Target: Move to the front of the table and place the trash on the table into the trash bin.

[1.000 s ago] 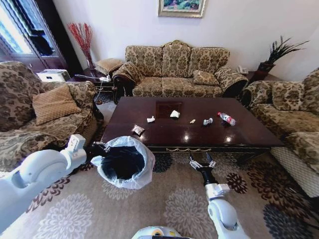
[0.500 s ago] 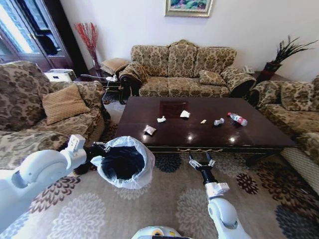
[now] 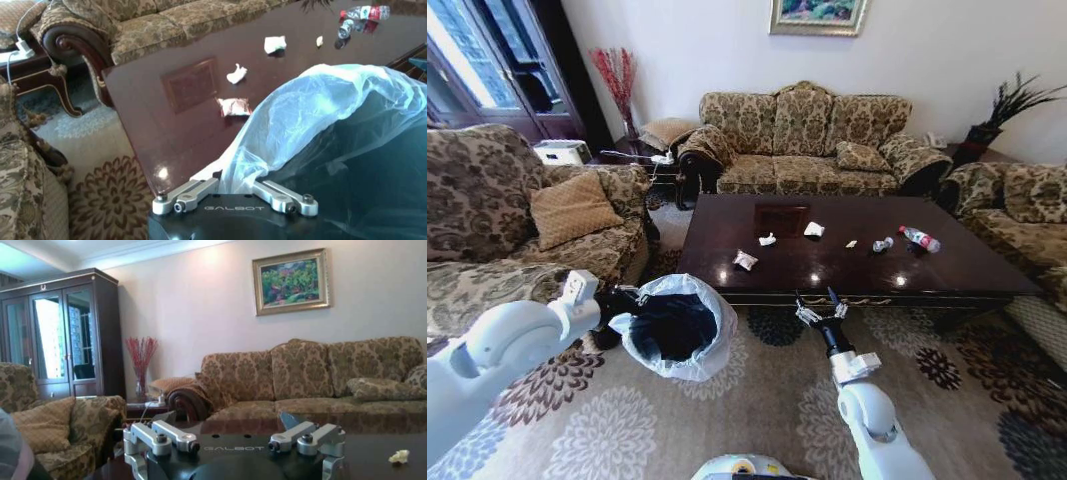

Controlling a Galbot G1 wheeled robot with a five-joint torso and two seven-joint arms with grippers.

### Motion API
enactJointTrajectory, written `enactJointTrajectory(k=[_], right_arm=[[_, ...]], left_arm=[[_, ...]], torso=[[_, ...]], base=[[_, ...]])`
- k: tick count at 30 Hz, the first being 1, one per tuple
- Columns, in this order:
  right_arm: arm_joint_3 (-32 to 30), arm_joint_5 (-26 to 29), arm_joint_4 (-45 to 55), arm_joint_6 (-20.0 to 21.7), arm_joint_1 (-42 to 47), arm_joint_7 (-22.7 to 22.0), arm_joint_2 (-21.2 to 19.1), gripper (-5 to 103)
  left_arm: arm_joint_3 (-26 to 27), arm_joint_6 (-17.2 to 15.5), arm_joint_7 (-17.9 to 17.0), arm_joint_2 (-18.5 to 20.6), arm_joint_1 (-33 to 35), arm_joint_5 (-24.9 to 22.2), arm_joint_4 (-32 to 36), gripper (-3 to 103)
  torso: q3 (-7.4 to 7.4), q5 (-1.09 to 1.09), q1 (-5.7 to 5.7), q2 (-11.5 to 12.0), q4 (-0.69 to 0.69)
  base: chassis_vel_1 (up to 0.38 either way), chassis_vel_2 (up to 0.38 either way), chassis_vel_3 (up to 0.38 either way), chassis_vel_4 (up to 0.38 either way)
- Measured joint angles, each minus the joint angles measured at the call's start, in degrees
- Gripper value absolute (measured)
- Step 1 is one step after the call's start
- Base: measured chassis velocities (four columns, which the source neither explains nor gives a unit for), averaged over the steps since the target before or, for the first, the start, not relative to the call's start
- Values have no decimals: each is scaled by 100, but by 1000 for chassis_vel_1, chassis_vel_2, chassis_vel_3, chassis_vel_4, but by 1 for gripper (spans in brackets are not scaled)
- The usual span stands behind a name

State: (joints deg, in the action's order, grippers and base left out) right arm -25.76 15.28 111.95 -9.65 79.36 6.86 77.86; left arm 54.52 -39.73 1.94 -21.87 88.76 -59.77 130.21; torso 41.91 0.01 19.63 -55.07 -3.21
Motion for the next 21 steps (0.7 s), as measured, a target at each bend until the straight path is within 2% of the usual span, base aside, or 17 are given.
enactJointTrajectory(k=[6, 12, 15, 17, 21], right_arm=[[40, 4, 16, 3, 10, 67, -29, 100], [83, 5, 17, 27, -18, 80, -39, 100], [119, -51, 17, 59, -28, 4, -38, 100], [222, -199, 32, 221, -62, -289, -40, 100], [287, -181, 45, 284, -76, -342, -54, 100]], left_arm=[[0, 0, -1, 0, 0, 0, -1, 0], [0, 0, -2, 0, 0, 1, -2, 0], [0, 0, -2, 0, 0, 1, -2, 0], [1, 0, -3, 0, 0, 1, -2, 0], [2, 0, -8, 0, 0, 2, -4, 0]], torso=[[-1, -5, -2, -1, 7], [-1, -2, -1, 0, 4], [-1, -2, 0, 0, 2], [-1, -1, 1, 0, 2], [3, -3, 7, 2, 4]], base=[[-61, 80, 70, -71], [-150, 189, 147, -176], [-258, 254, 241, -274], [-278, 300, 279, -290], [-232, 225, 238, -236]])
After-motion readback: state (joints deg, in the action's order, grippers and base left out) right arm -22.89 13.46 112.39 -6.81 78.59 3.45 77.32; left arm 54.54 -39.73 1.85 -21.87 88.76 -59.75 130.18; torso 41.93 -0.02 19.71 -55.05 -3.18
